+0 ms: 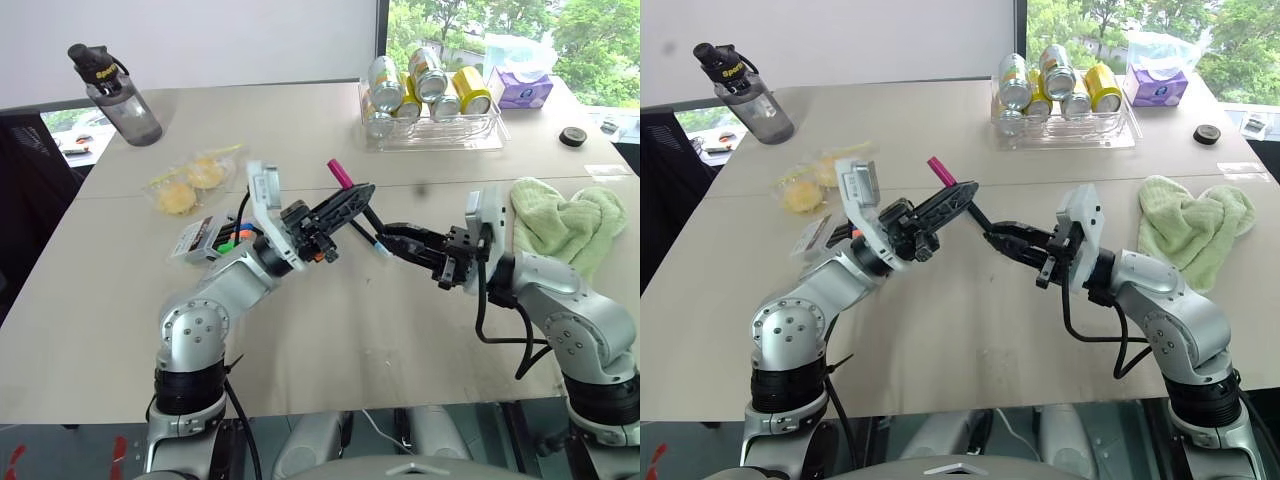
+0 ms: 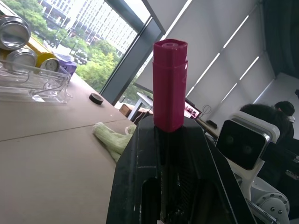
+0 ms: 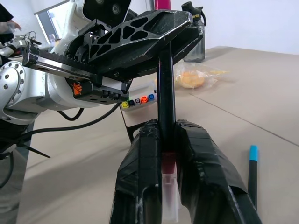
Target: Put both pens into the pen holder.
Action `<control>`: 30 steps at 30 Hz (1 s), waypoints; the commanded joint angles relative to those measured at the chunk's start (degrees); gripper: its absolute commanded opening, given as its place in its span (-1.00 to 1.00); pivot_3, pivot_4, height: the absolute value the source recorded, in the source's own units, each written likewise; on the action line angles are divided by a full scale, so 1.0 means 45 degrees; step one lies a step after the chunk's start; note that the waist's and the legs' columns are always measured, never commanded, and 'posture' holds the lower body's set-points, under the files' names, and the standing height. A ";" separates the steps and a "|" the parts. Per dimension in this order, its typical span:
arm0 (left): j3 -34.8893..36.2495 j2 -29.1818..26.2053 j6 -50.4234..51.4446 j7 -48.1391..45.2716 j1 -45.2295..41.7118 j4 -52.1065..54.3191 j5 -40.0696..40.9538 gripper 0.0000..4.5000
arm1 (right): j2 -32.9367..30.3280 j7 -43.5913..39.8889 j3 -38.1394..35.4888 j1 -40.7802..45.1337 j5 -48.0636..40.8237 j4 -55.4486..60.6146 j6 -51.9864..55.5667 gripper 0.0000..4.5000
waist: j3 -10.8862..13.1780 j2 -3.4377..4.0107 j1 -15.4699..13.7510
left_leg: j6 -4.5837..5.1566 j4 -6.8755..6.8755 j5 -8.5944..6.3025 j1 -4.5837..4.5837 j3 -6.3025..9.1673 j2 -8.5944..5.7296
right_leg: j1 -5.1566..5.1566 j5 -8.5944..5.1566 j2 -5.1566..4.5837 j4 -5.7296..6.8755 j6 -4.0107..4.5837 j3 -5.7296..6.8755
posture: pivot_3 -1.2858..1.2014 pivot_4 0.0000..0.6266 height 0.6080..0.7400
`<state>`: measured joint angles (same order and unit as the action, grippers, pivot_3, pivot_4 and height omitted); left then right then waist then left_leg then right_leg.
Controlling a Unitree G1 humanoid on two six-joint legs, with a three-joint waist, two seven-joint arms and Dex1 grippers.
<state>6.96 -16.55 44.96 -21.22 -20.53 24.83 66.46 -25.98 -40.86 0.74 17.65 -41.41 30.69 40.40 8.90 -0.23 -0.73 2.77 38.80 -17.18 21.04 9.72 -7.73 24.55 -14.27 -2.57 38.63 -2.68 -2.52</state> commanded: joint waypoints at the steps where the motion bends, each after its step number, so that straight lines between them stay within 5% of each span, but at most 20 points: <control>1: 0.0075 -0.0302 -0.0243 0.0320 0.0139 0.0274 -0.0600 -1.00 | -0.0295 -0.0044 -0.0201 -0.0053 -0.0452 0.0492 0.0136 -0.03 | 0.0000 0.0000 0.0004 | 0.0000 0.0000 0.0000 0.0000 -0.0002 0.0000 | 0.0000 0.0000 0.0000 0.0000 0.0000 -0.0003 | 0.03 -0.52 1.00; 3: 0.0026 -0.0576 -0.0679 0.0377 0.0283 0.0418 -0.1600 -1.00 | -0.0624 -0.0097 -0.0464 -0.0259 -0.0446 0.0200 0.0191 0.40 | 0.0000 0.0001 -0.0005 | 0.0000 -0.0001 0.0000 0.0000 -0.0001 0.0000 | 0.0001 0.0000 0.0001 0.0001 0.0000 -0.0002 | 0.03 -0.52 1.00; 8: -0.0442 -0.1255 -0.2254 0.0877 0.0437 0.1214 -0.4878 -1.00 | -0.2577 -0.1151 -0.1705 -0.0728 -0.0715 -0.1377 0.0696 0.40 | 0.0002 -0.0003 -0.0061 | 0.0001 -0.0002 -0.0001 0.0003 -0.0001 -0.0005 | -0.0008 0.0000 -0.0004 -0.0018 0.0000 -0.0001 | 0.03 -0.52 1.00; 17: -0.2353 -0.2712 -0.2563 0.3409 0.0635 0.3669 -1.0892 -1.00 | -0.4538 -0.5067 -0.3034 0.0450 0.0365 -0.5967 -0.2487 0.40 | 0.0013 -0.0020 -0.0014 | 0.0001 -0.0042 0.0000 -0.0007 -0.0021 0.0002 | 0.0000 0.0000 0.0002 -0.0022 0.0000 -0.0022 | 0.03 -0.52 1.00; 22: -0.4228 -0.4277 -0.2098 0.3710 0.1332 0.4842 -1.4340 -1.00 | -0.4852 -0.7924 -0.3205 0.0717 -0.1039 -0.6117 -0.2210 0.40 | 0.0014 -0.0022 -0.0029 | 0.0002 -0.0081 -0.0001 -0.0009 -0.0032 0.0005 | 0.0002 0.0001 0.0000 -0.0049 0.0000 -0.0037 | 0.03 -0.52 1.00; 30: -0.4849 -0.5510 -0.1497 0.3489 0.3220 0.6010 -1.7669 -1.00 | -0.4365 -0.8668 -0.2566 0.1360 -0.1401 -0.5678 -0.1800 0.40 | 0.0020 -0.0030 -0.0220 | 0.0002 -0.0095 -0.0001 -0.0005 -0.0020 0.0012 | 0.0005 0.0001 0.0001 -0.0063 0.0001 -0.0025 | 0.03 -0.52 1.00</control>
<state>-13.87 -40.98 39.15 -5.33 -5.98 49.62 -9.51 -46.26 -78.50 -10.99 22.87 -47.11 2.67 33.52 8.99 -0.36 -1.72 2.78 38.38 -17.18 21.02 9.62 -7.67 24.56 -14.27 -2.57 38.34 -2.67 -2.63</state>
